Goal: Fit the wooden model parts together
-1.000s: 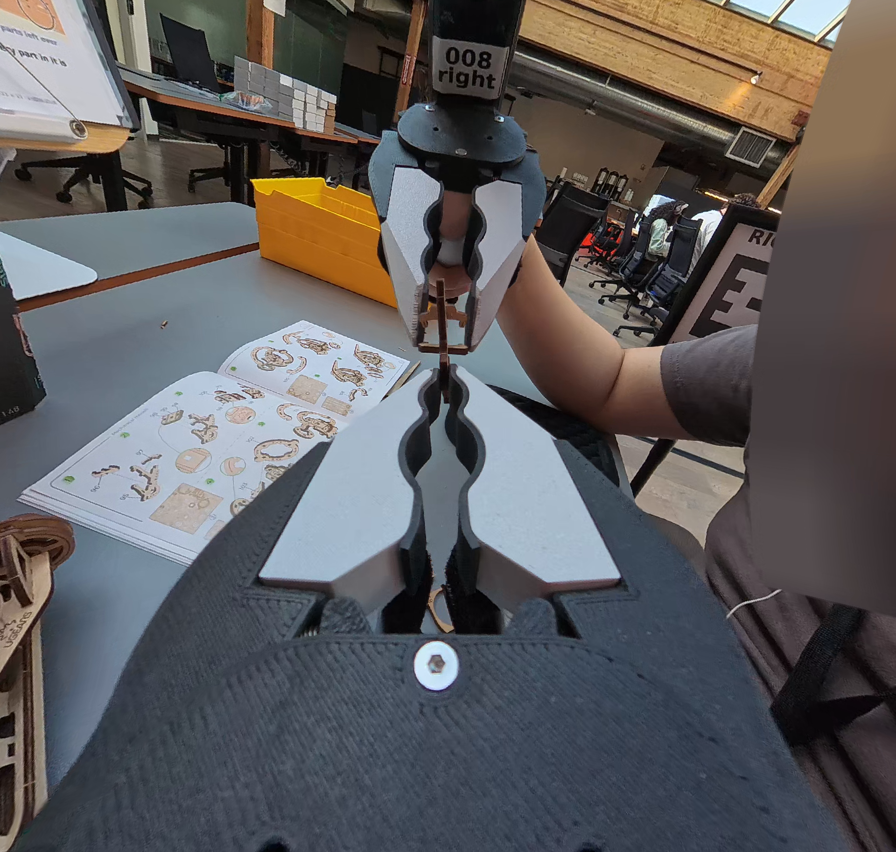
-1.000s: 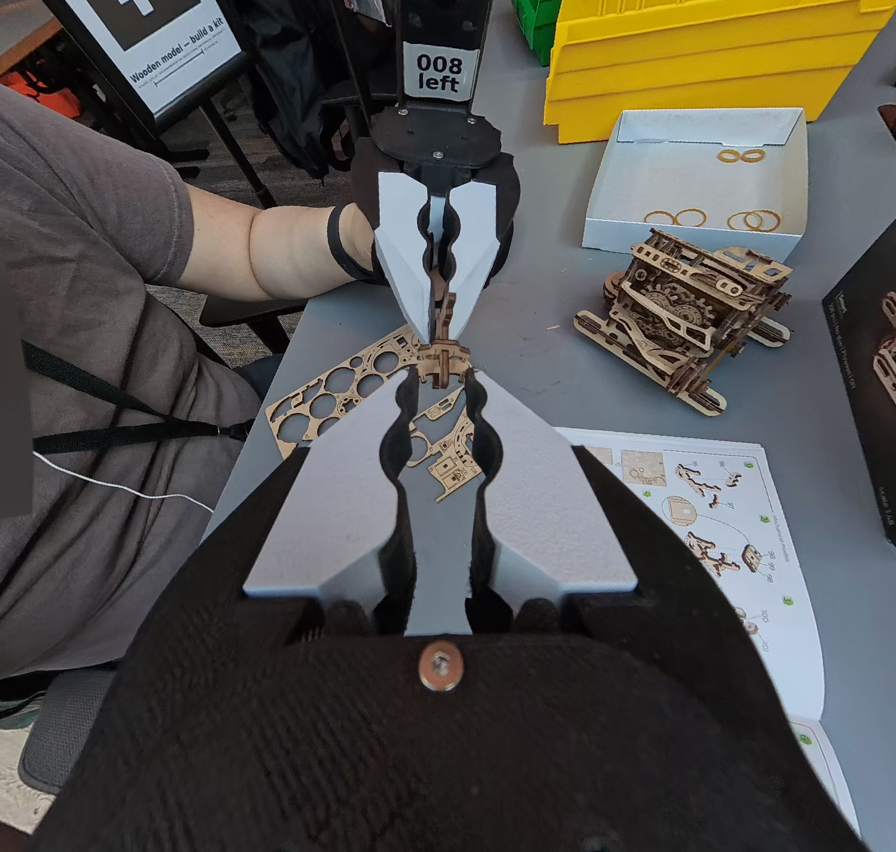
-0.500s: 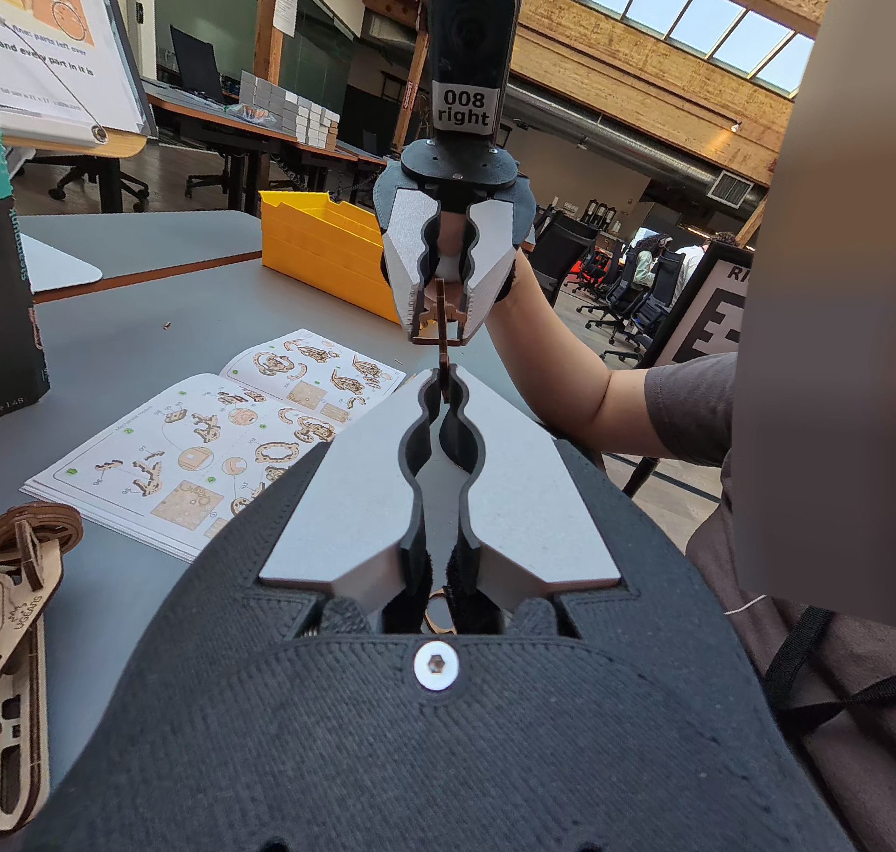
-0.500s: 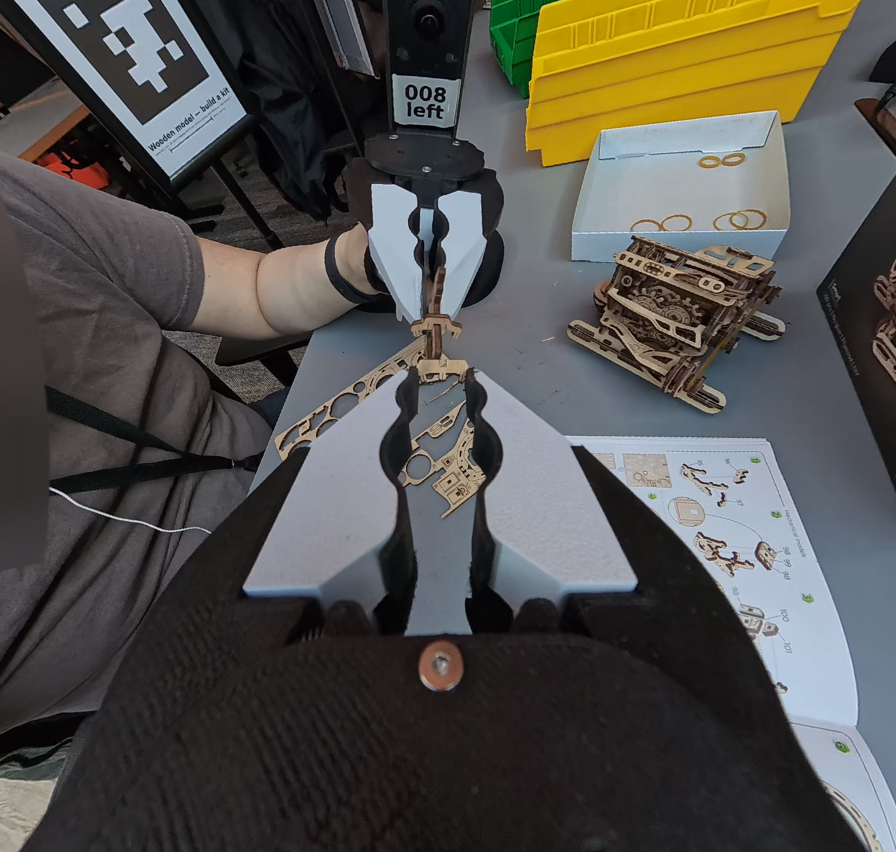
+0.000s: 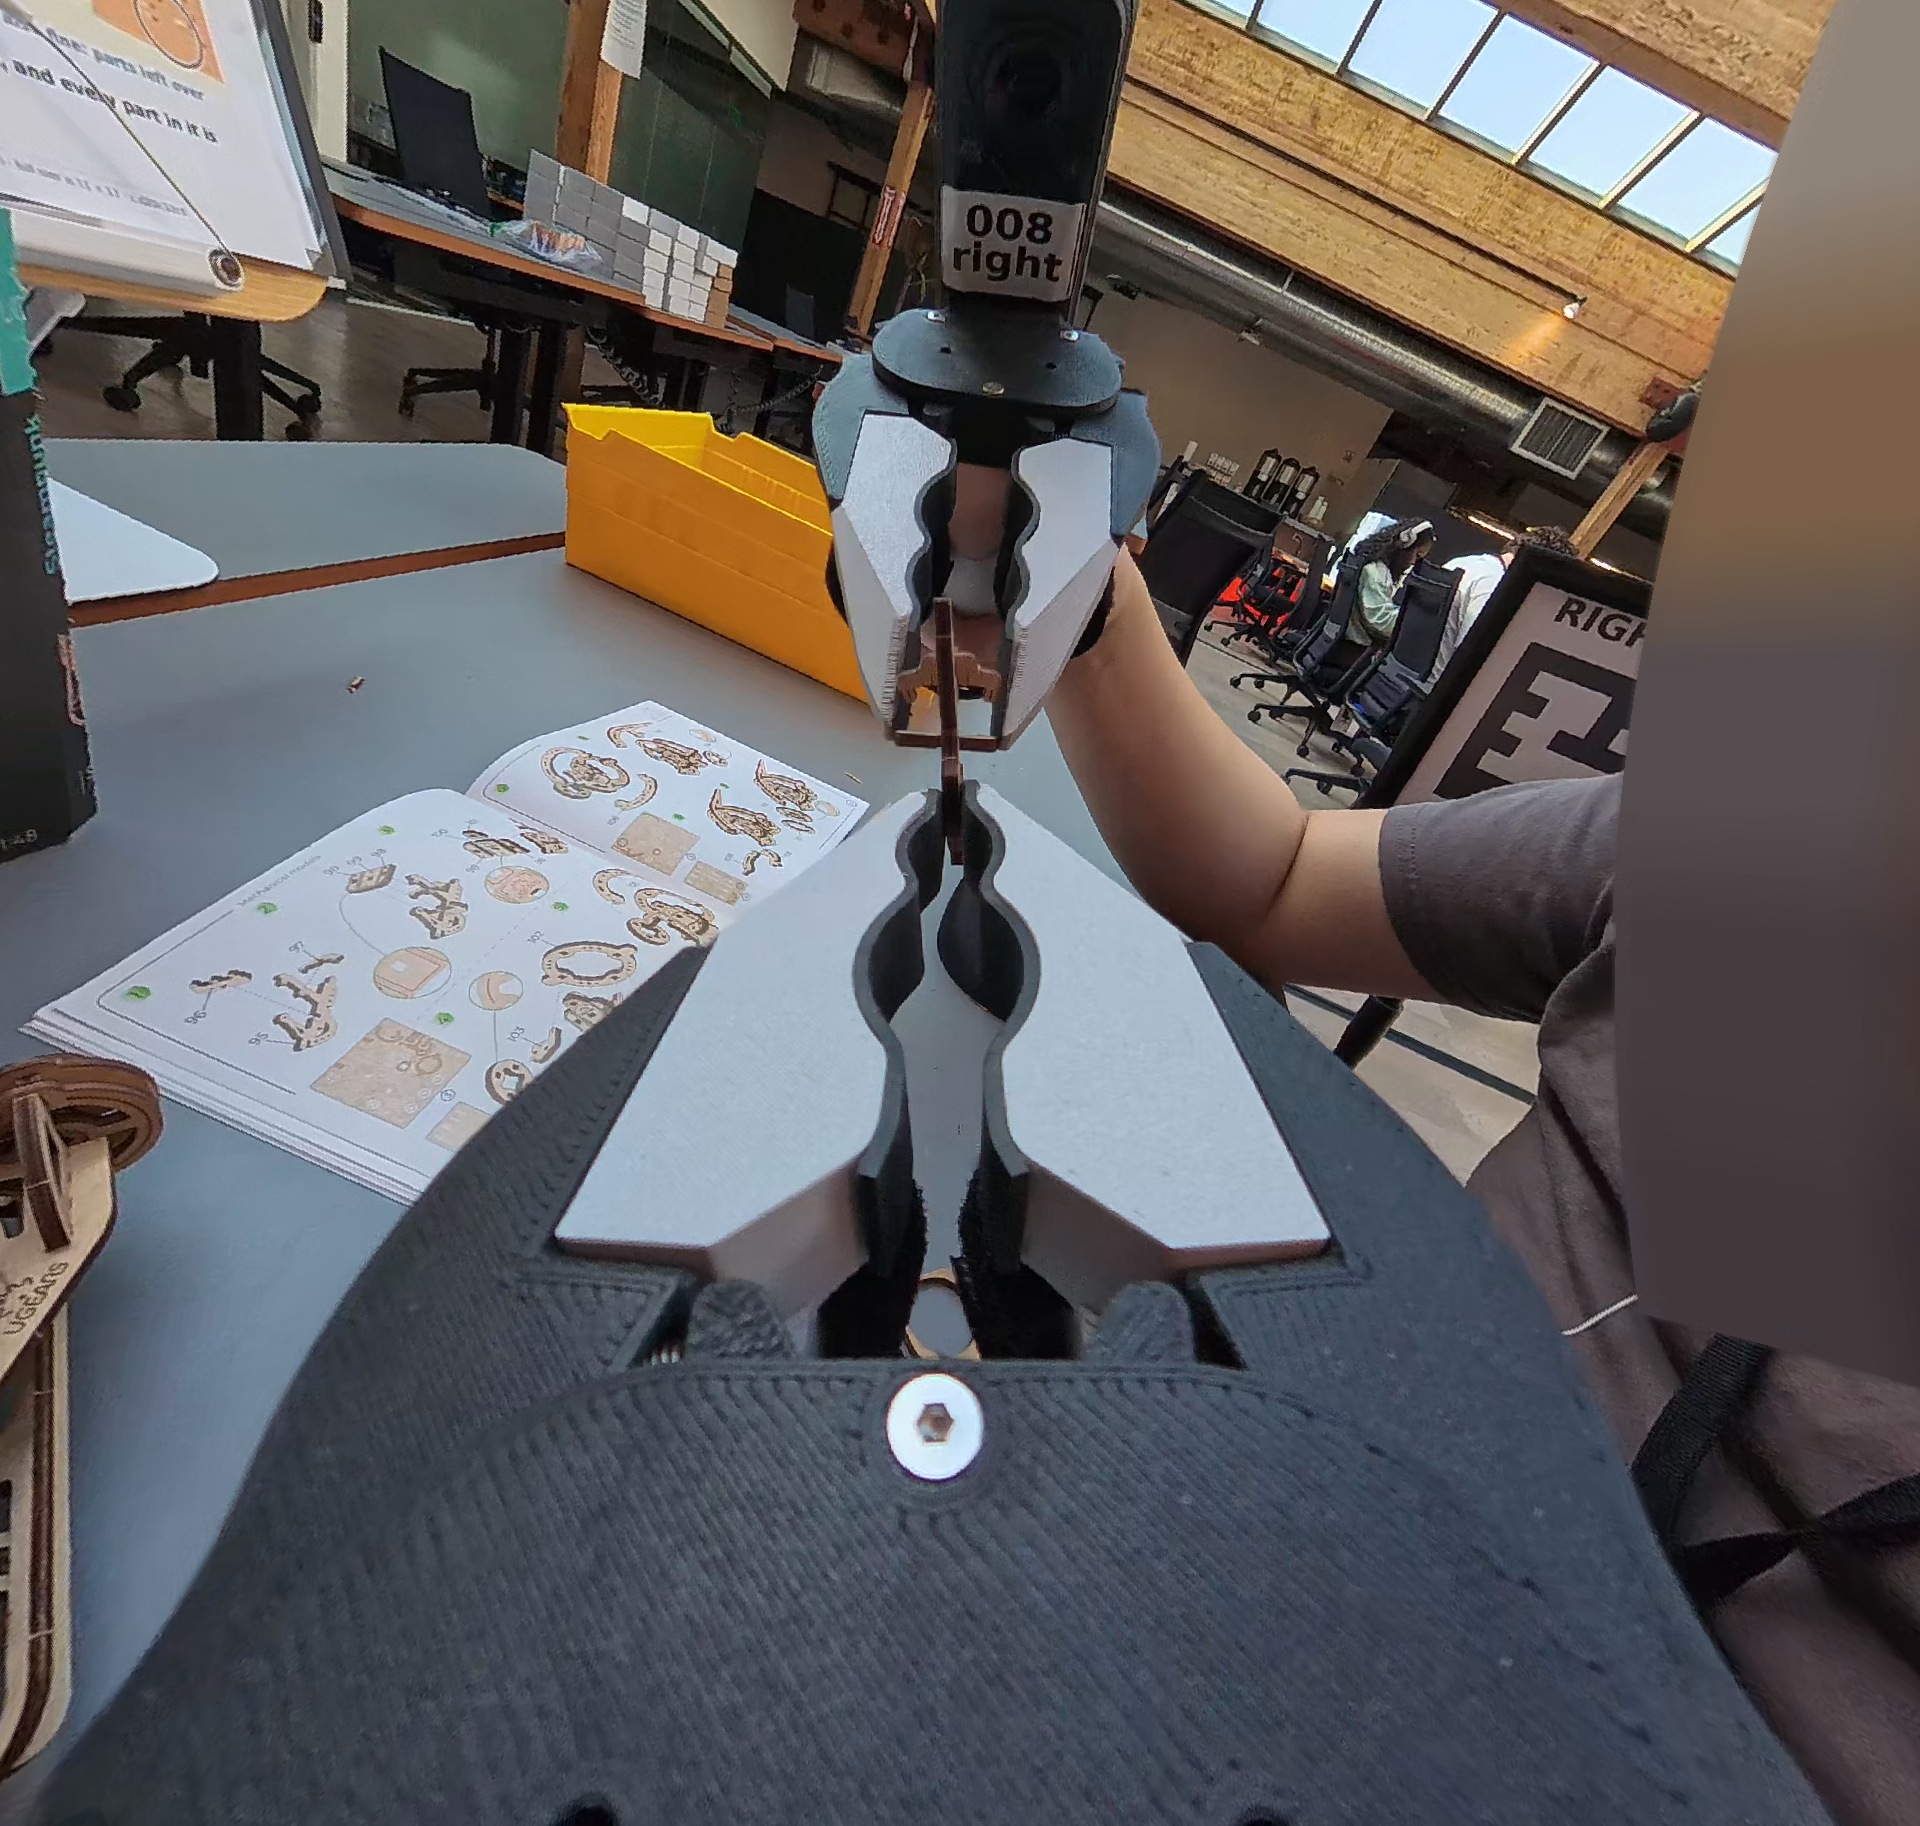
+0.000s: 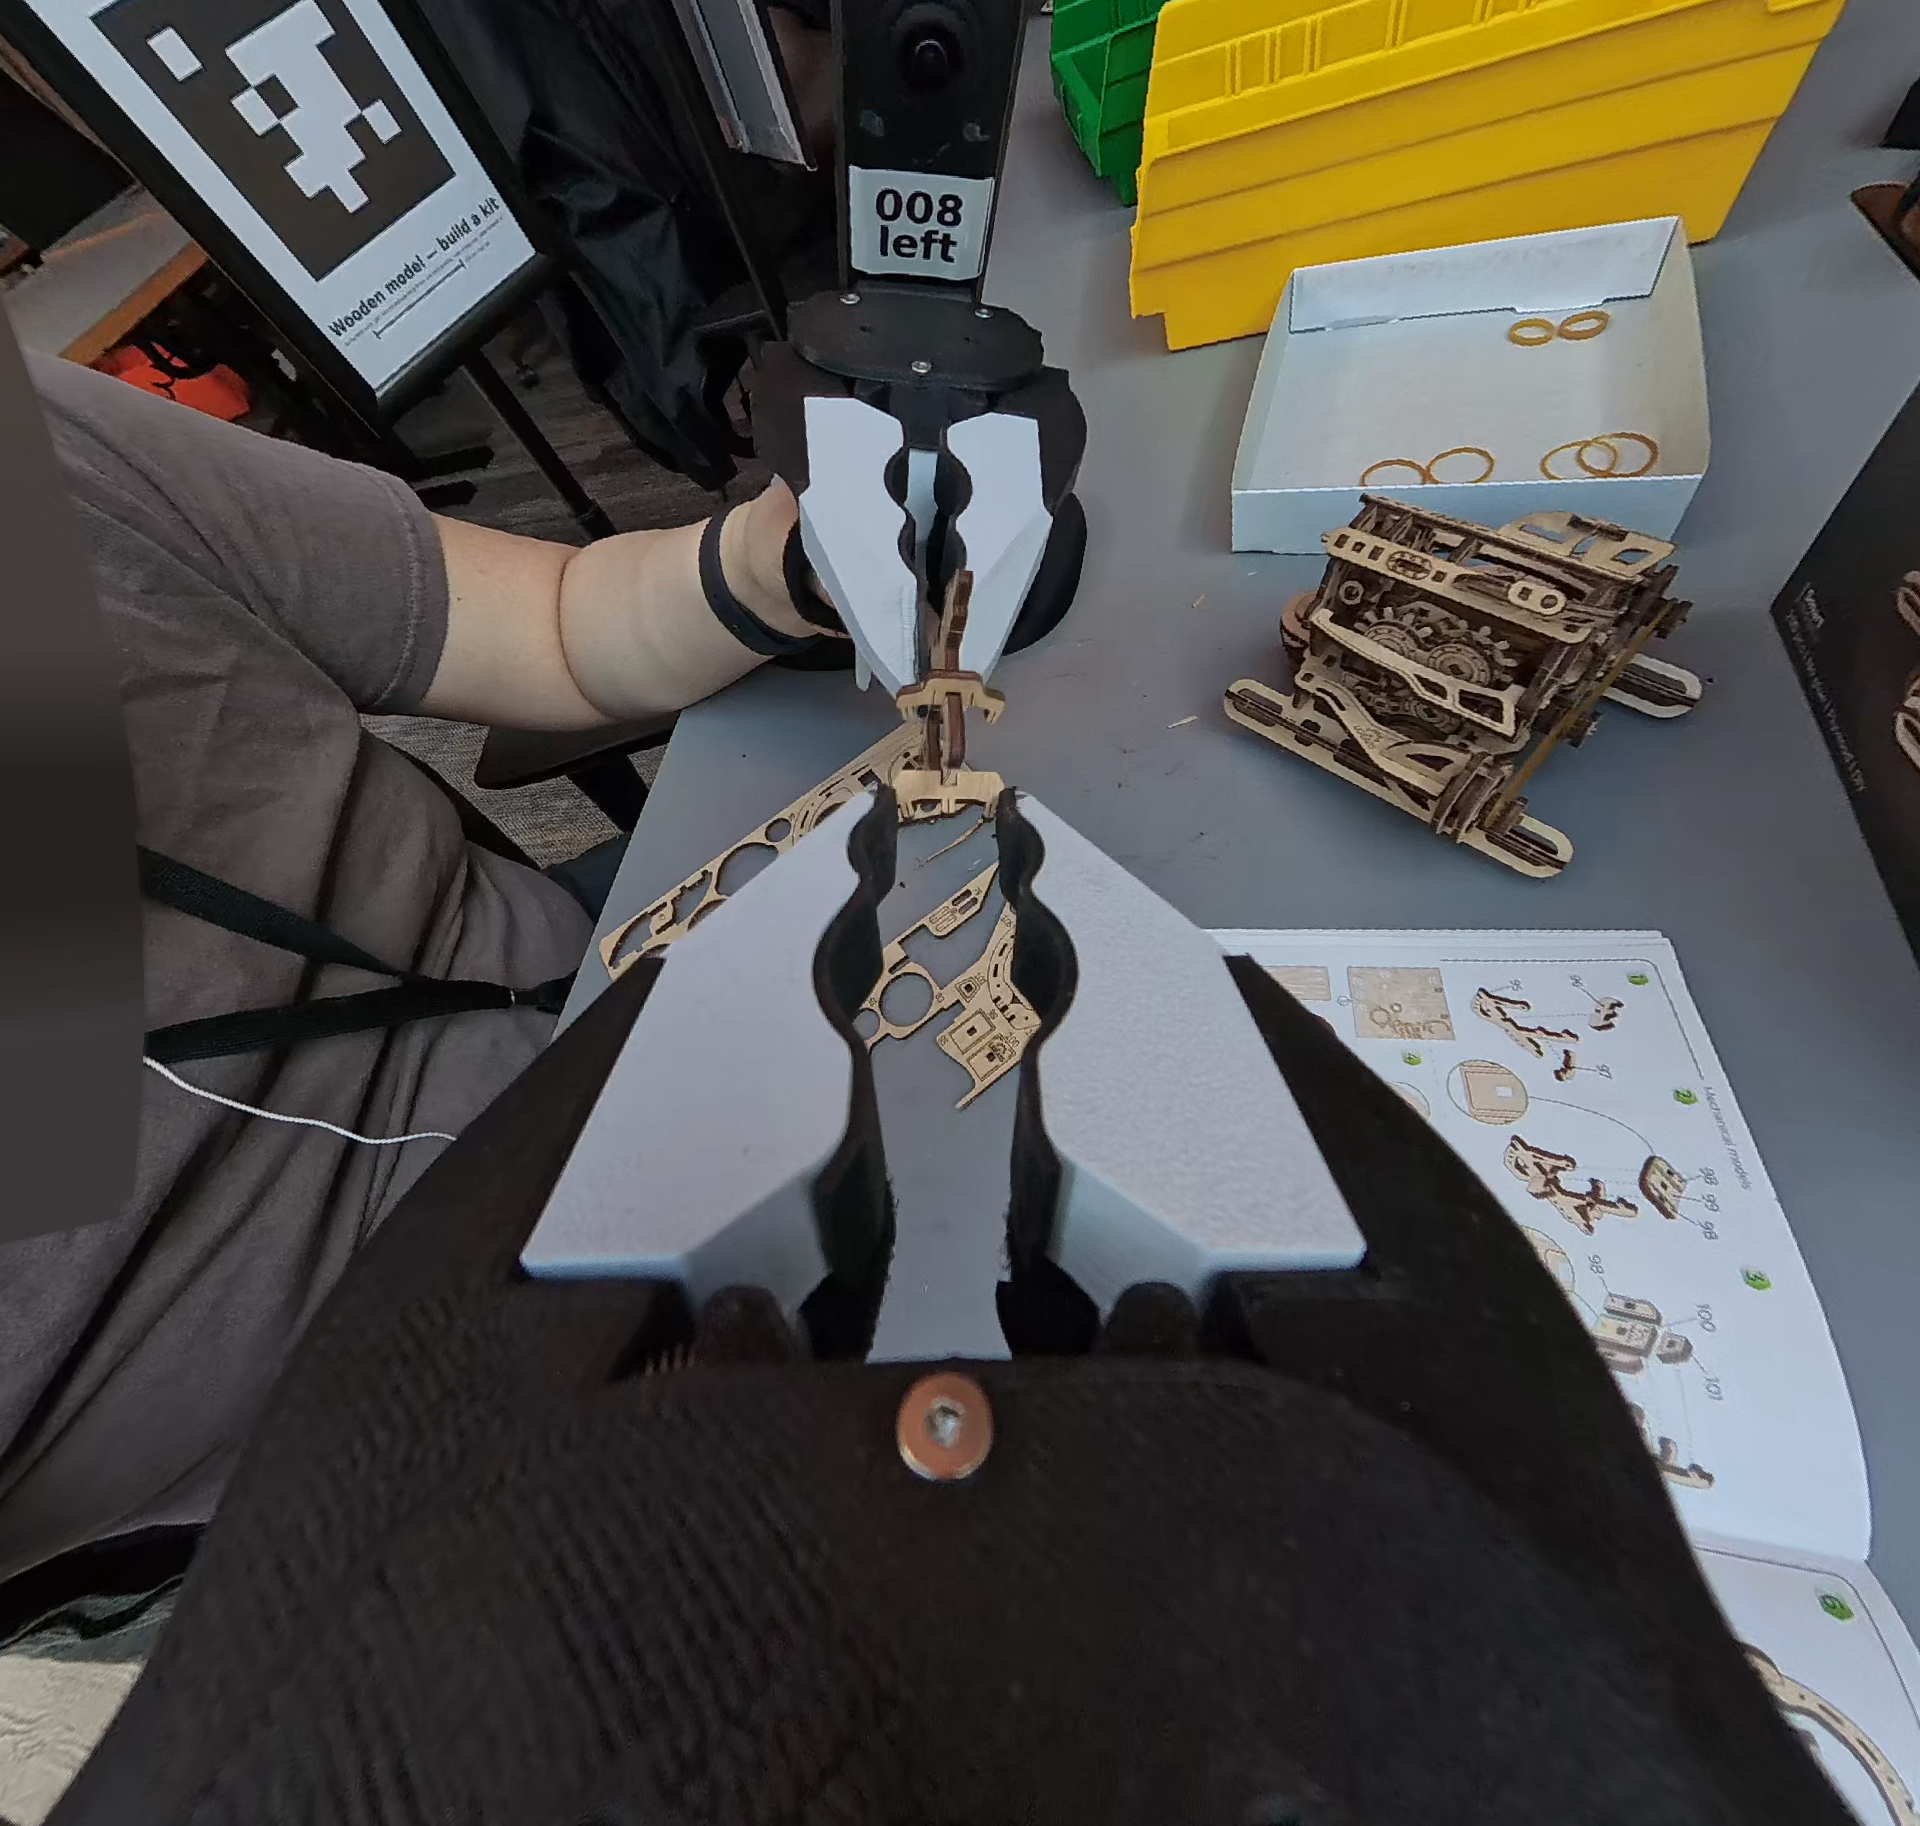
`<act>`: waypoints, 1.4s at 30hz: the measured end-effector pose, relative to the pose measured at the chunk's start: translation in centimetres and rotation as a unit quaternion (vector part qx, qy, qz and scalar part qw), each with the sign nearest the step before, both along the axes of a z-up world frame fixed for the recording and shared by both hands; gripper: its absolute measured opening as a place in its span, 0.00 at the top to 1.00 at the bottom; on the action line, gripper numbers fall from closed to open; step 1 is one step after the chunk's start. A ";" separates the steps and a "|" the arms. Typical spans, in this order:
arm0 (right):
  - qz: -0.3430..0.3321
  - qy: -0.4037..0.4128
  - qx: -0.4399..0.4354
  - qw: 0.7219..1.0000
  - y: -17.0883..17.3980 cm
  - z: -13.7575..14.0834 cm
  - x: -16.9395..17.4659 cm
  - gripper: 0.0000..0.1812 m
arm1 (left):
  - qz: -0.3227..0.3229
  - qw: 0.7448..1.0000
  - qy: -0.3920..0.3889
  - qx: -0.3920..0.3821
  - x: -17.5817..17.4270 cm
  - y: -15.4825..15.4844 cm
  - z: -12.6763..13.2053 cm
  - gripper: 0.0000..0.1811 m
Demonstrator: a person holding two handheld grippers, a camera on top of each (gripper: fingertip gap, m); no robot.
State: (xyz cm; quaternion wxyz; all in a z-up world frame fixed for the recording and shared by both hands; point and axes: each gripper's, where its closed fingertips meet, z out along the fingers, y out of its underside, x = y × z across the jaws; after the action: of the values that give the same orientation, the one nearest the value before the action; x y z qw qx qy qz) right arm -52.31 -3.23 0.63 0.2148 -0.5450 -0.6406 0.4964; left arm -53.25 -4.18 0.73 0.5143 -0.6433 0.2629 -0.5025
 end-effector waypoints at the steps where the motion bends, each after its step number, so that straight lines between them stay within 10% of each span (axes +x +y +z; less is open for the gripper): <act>1: -0.001 -0.003 0.003 1.000 0.0 -0.3 -0.2 0.90 | -0.002 1.000 0.004 -0.001 0.1 0.0 -0.1 1.00; 42: 0.007 0.060 0.011 0.998 -0.9 0.3 -1.2 0.90 | -0.002 0.999 0.025 0.020 0.6 -0.4 -0.2 1.00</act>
State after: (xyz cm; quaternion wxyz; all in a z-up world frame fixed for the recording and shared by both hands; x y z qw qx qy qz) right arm -53.49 -4.15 0.96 0.2549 -0.5073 -0.6361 0.5225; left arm -52.67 -4.61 0.55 0.5193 -0.6447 0.2869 -0.4820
